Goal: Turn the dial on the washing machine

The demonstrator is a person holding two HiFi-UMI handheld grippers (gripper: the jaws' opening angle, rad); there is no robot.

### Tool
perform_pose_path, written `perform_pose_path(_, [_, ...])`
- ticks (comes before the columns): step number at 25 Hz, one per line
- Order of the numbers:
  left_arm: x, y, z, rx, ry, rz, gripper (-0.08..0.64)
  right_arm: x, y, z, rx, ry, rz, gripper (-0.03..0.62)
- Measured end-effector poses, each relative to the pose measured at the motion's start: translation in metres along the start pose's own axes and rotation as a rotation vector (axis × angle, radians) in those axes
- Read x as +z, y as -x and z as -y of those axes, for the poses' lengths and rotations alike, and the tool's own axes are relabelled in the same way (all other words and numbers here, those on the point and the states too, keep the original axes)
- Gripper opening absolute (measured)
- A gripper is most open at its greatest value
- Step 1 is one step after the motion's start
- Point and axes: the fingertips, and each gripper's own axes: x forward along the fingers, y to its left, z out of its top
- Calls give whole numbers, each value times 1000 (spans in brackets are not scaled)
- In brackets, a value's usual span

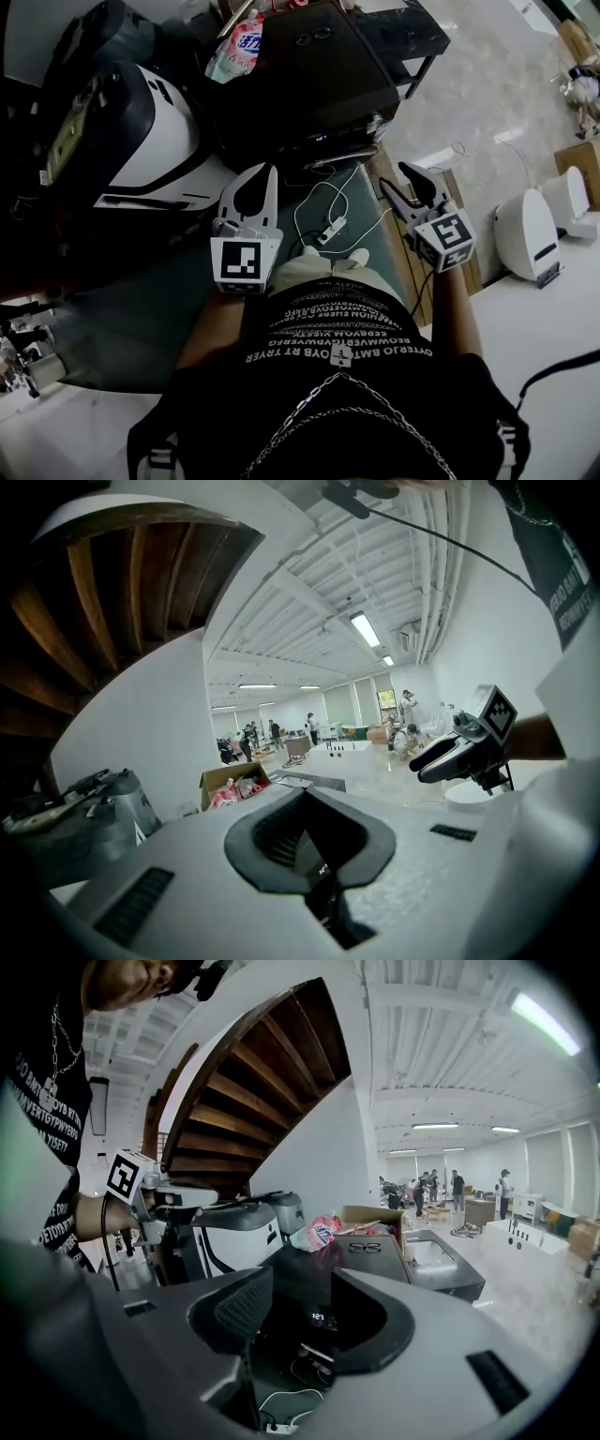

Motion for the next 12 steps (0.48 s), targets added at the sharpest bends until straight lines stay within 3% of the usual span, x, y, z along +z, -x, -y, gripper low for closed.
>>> perform_pose_path(8, [-24,-5,-35,-62,35,24,5,13,-38,-32,-31,19,-52,193])
perform_pose_path(12, [-37,-3,-50,-103,36,46,5,26,-49,-45,-85,75,-75,195])
